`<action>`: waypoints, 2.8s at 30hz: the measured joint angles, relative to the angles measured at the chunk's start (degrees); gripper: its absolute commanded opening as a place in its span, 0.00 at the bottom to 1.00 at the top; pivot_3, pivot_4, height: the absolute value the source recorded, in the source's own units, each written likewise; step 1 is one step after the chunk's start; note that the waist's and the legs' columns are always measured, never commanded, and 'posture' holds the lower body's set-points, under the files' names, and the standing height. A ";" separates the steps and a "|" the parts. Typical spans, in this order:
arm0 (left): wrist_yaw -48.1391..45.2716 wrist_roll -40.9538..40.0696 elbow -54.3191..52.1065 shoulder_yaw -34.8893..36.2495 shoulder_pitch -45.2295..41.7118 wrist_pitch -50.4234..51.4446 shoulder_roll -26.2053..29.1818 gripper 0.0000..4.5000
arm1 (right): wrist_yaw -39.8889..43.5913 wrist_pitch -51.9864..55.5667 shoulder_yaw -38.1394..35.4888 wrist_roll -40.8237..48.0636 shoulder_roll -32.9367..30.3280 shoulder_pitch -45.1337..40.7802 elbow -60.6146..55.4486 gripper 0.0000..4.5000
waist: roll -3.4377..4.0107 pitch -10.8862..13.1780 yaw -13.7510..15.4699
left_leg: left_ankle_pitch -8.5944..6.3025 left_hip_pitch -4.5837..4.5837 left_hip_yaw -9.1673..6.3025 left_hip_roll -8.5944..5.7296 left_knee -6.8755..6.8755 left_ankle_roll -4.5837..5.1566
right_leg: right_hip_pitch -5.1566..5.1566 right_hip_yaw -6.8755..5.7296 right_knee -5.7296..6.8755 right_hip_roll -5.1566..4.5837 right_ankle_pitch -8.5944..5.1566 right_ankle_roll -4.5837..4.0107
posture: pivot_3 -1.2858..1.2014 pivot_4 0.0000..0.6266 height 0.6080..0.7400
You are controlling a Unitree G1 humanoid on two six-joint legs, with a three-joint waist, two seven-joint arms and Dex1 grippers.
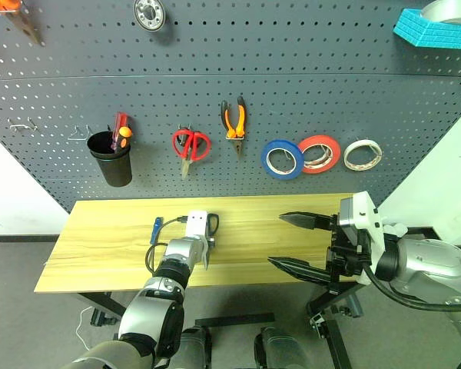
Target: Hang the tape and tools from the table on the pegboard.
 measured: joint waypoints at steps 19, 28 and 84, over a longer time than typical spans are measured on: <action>0.47 -0.59 1.00 1.28 -1.07 0.47 -0.38 0.17 | -0.98 0.00 0.50 -0.04 0.03 -0.42 -0.48 1.00 | 0.01 0.02 0.01 | -0.14 0.02 0.09 0.00 0.00 0.01 | 0.00 -0.14 -0.10 -0.18 -0.03 0.06 | 0.44 0.20 0.82; -1.84 2.38 -8.78 -4.37 5.52 1.65 0.77 0.17 | -0.99 -0.07 1.33 -0.69 0.08 -1.15 -0.33 1.00 | 0.05 -0.01 -0.28 | -0.33 -0.01 0.09 0.03 -0.06 -0.01 | 0.03 -0.13 -0.35 -0.21 0.06 -0.10 | 0.44 0.19 0.82; -1.64 19.36 -46.31 -19.58 30.47 -29.57 10.70 0.17 | 10.49 -2.59 -9.61 3.72 -0.49 -2.45 8.71 1.00 | 0.42 -0.10 -1.14 | -0.69 -0.11 0.34 0.02 0.21 0.36 | 0.13 -0.04 -0.54 -0.17 -0.01 0.10 | 0.44 0.07 0.82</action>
